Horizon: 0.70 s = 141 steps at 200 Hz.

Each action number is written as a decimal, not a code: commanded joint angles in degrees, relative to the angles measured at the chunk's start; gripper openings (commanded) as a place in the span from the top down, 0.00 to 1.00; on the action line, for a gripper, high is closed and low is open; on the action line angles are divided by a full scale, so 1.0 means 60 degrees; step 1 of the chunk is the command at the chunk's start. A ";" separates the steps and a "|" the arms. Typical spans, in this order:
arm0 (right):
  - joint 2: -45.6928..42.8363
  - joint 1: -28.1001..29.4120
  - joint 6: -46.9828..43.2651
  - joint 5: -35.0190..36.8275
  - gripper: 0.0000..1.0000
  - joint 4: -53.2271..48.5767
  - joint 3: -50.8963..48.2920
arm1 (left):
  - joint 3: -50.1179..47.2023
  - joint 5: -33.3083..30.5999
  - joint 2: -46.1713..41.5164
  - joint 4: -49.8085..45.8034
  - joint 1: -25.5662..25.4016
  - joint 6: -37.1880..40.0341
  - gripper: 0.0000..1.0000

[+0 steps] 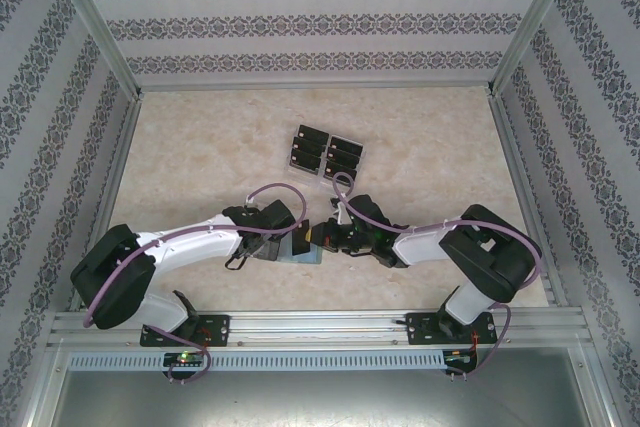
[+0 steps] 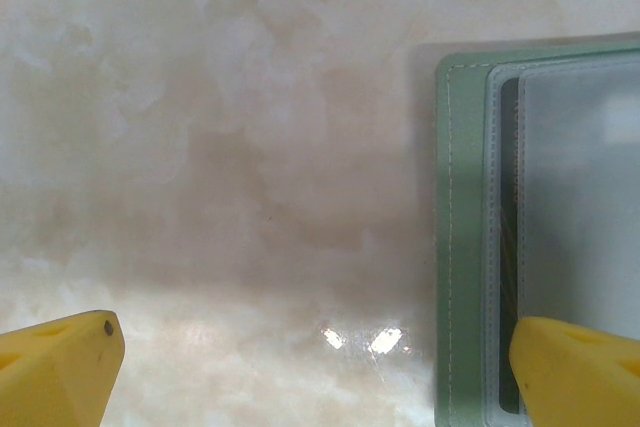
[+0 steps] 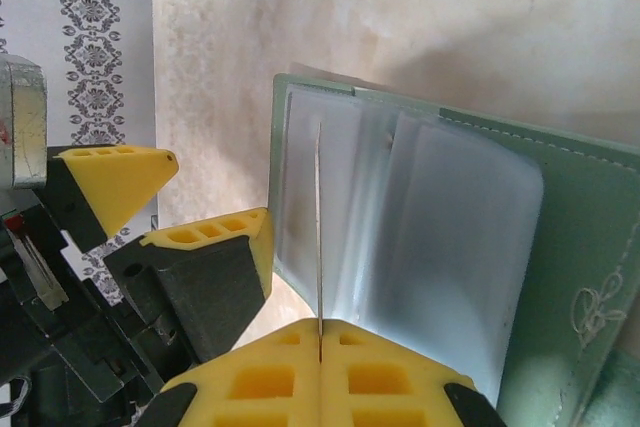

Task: Put the credit cards into the card holder
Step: Insert the credit card into the card slot.

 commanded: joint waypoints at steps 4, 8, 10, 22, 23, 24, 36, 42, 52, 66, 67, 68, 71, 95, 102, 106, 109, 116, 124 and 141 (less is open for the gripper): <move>0.0100 0.0136 0.0298 0.0374 1.00 0.0371 -0.0055 | -0.0138 -0.0015 -0.0109 0.0047 0.0093 -0.0056 0.00; 0.0135 0.0146 0.0351 0.0409 1.00 0.0421 -0.0075 | -0.0149 -0.0023 -0.0108 0.0068 0.0093 -0.0064 0.00; 0.0145 0.0147 0.0356 0.0411 1.00 0.0437 -0.0085 | -0.0161 -0.0018 -0.0114 0.0082 0.0093 -0.0069 0.00; 0.0242 0.0179 0.0505 0.0539 1.00 0.0707 -0.0151 | -0.0250 -0.0018 -0.0117 0.0169 0.0105 -0.0114 0.00; 0.0250 0.0178 0.0514 0.0542 1.00 0.0726 -0.0152 | -0.0259 -0.0024 -0.0117 0.0174 0.0107 -0.0117 0.00; 0.0255 0.0185 0.0526 0.0558 1.00 0.0743 -0.0160 | -0.0256 -0.0020 -0.0116 0.0184 0.0107 -0.0118 0.00; 0.0312 0.0217 0.0645 0.0661 1.00 0.0893 -0.0225 | -0.0342 0.0008 -0.0138 0.0265 0.0123 -0.0133 0.00; 0.0334 0.0246 0.0682 0.0736 1.00 0.0906 -0.0254 | -0.0376 0.0039 -0.0131 0.0306 0.0123 -0.0143 0.00; 0.0349 0.0266 0.0728 0.0853 1.00 0.0899 -0.0302 | -0.0445 0.0082 -0.0132 0.0389 0.0137 -0.0160 0.01; 0.0369 0.0285 0.0761 0.0990 1.00 0.1060 -0.0355 | -0.0539 0.0151 -0.0144 0.0521 0.0136 -0.0159 0.02; 0.0373 0.0282 0.0759 0.0995 1.00 0.1093 -0.0357 | -0.0535 0.0155 -0.0137 0.0533 0.0129 -0.0161 0.02; 0.0367 0.0288 0.0765 0.1004 1.00 0.1117 -0.0372 | -0.0540 0.0150 -0.0134 0.0532 0.0133 -0.0170 0.02; 0.0369 0.0295 0.0775 0.1036 1.00 0.1138 -0.0388 | -0.0556 0.0159 -0.0139 0.0562 0.0137 -0.0175 0.02; 0.0351 0.0309 0.0809 0.1216 1.00 0.1199 -0.0455 | -0.0697 0.0230 -0.0142 0.0682 0.0136 -0.0221 0.02; 0.0367 0.0311 0.0810 0.1246 1.00 0.1246 -0.0474 | -0.0748 0.0254 -0.0163 0.0714 0.0137 -0.0219 0.02; 0.0371 0.0323 0.0807 0.1268 1.00 0.1281 -0.0476 | -0.0761 0.0260 -0.0176 0.0734 0.0134 -0.0236 0.02; 0.0373 0.0323 0.0806 0.1286 1.00 0.1299 -0.0481 | -0.0772 0.0271 -0.0180 0.0756 0.0137 -0.0226 0.02; 0.0390 0.0337 0.0826 0.1291 1.00 0.1352 -0.0476 | -0.0805 0.0280 -0.0194 0.0778 0.0137 -0.0229 0.02; 0.0430 0.0354 0.0816 0.1299 1.00 0.1438 -0.0489 | -0.0831 0.0283 -0.0219 0.0795 0.0129 -0.0239 0.02; 0.0547 0.0404 0.0862 0.1307 1.00 0.1595 -0.0462 | -0.0854 0.0310 -0.0237 0.0826 0.0137 -0.0252 0.02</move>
